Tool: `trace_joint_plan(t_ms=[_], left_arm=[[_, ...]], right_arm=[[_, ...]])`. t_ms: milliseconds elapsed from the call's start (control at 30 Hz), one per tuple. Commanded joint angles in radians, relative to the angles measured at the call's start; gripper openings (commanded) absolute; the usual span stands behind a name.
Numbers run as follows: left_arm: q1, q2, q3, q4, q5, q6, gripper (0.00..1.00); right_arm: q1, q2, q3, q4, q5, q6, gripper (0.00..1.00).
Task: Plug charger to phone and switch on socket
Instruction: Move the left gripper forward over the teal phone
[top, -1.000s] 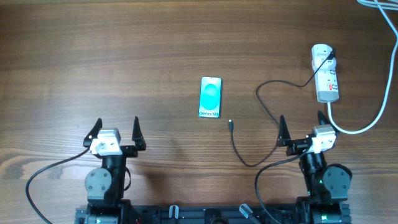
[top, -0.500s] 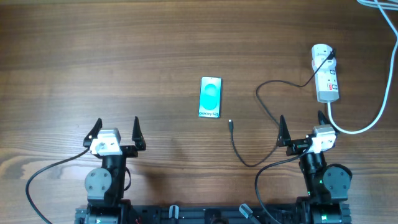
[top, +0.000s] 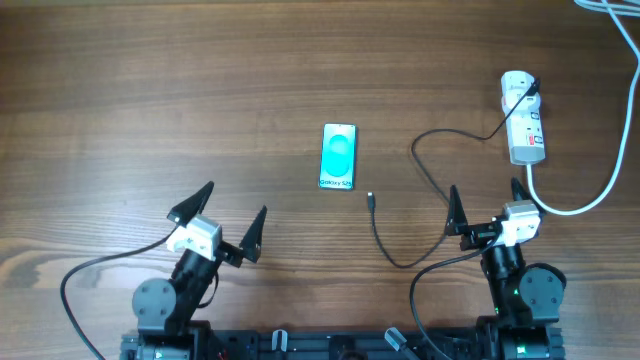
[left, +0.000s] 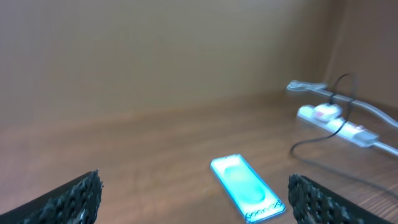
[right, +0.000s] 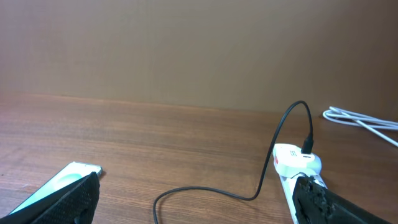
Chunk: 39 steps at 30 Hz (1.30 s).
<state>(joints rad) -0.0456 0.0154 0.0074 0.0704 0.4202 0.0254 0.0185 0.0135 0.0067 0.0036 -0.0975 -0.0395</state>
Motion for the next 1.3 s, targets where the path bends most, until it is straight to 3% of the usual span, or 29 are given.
trace_joint_plan(t_ms=[0, 67, 167, 233, 300, 433, 567, 733, 867, 967, 1033, 1133, 1267], left_arm=[[0.003, -0.002, -0.002, 0.206, 0.061, 0.011, 1.0], [0.003, -0.002, 0.003, 0.388, -0.036, -0.042, 1.0], [0.003, 0.007, 0.06, 0.407, -0.134, -0.112, 1.0], [0.003, 0.05, 0.15, 0.29, -0.187, -0.159, 1.0], [0.003, 0.156, 0.311, 0.024, -0.274, -0.219, 1.0], [0.003, 0.458, 0.618, -0.301, -0.214, -0.187, 1.0], [0.003, 0.727, 0.764, -0.373, 0.14, -0.201, 1.0], [-0.011, 0.972, 0.857, -0.343, 0.16, -0.307, 1.0], [-0.1, 1.147, 1.096, -0.546, -0.053, -0.324, 1.0], [-0.201, 1.317, 1.341, -0.803, -0.291, -0.323, 1.0], [-0.275, 1.503, 1.593, -1.071, -0.418, -0.329, 1.0], [-0.34, 1.751, 1.868, -1.347, -0.452, -0.329, 1.0], [-0.415, 1.947, 1.925, -1.34, -0.348, -0.329, 1.0]], right_arm=[[0.006, -0.002, -0.002, 0.002, -0.009, -0.006, 1.0], [0.006, -0.002, -0.002, 0.002, -0.009, -0.006, 1.0], [0.006, -0.002, -0.002, 0.002, -0.009, -0.006, 1.0], [0.006, -0.002, -0.002, 0.002, -0.009, -0.006, 1.0], [0.006, -0.002, -0.002, 0.002, -0.009, -0.006, 1.0], [0.006, -0.002, -0.002, 0.002, -0.009, -0.006, 1.0], [0.006, -0.002, -0.002, 0.002, -0.009, -0.006, 1.0], [0.006, -0.002, -0.002, 0.002, -0.009, -0.006, 1.0], [0.006, -0.002, -0.002, 0.002, -0.009, -0.006, 1.0], [0.006, -0.002, -0.002, 0.002, -0.009, -0.006, 1.0], [0.006, -0.002, -0.002, 0.002, -0.009, -0.006, 1.0], [0.006, -0.002, -0.002, 0.002, -0.009, -0.006, 1.0], [0.006, -0.002, -0.002, 0.002, -0.009, -0.006, 1.0]])
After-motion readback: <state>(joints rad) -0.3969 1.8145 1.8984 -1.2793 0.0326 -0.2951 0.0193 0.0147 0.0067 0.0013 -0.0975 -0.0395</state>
